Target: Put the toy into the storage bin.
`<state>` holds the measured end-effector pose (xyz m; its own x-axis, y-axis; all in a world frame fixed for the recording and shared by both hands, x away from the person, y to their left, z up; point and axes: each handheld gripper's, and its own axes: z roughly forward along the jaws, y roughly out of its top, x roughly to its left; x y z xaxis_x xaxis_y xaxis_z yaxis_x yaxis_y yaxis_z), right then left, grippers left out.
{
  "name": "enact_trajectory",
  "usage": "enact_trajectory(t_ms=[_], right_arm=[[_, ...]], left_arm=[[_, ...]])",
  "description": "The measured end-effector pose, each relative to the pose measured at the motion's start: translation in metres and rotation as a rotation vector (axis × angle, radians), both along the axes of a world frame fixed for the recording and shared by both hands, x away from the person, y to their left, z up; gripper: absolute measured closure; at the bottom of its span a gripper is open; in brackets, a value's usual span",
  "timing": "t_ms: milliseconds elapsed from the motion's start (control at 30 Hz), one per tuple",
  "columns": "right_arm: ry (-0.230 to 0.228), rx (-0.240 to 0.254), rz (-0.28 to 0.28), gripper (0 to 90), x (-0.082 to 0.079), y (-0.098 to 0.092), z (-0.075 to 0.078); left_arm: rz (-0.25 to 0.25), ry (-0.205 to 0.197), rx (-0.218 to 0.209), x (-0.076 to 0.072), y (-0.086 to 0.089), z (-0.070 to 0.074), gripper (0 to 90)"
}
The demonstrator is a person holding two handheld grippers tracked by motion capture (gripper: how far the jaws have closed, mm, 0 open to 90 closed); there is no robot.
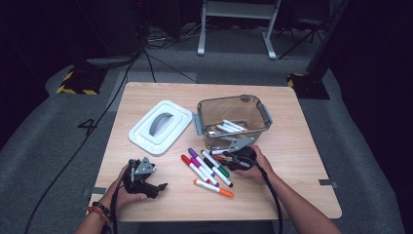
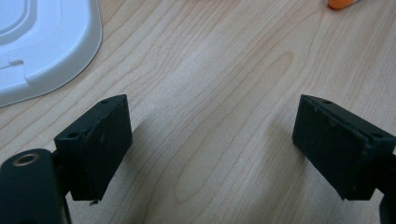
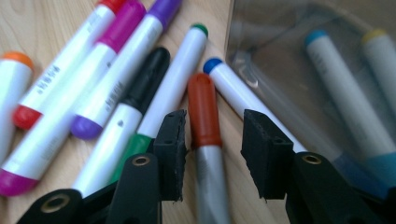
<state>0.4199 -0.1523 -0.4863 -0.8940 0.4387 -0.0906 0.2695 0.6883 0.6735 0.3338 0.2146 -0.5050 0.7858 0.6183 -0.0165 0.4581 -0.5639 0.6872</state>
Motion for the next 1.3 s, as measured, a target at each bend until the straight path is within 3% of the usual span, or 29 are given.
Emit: enact_trajectory(t_ms=[300, 500, 700, 900, 1067, 1300], right_arm=[[0.050, 0.020, 0.015, 72.5, 0.006, -0.009, -0.004], [0.058, -0.001, 0.017, 73.3, 0.005, -0.020, -0.002], [0.072, -0.013, -0.003, 73.3, -0.005, -0.047, 0.000], [0.086, 0.006, -0.027, 73.3, -0.021, -0.080, -0.001], [0.064, 0.002, -0.044, 70.1, -0.032, -0.098, -0.001], [0.051, 0.014, -0.055, 58.3, -0.029, -0.101, -0.003]], left_arm=[[0.000, 0.000, 0.001, 0.000, 0.000, 0.000, 12.4], [0.000, -0.001, 0.001, 0.000, 0.000, 0.000, 12.4], [0.002, 0.000, 0.002, 0.000, 0.000, 0.000, 12.5], [0.002, 0.000, 0.002, -0.001, 0.000, 0.000, 12.4], [0.001, 0.000, 0.002, -0.001, 0.000, 0.000, 12.4], [0.001, 0.000, 0.003, -0.001, 0.000, 0.000, 12.4]])
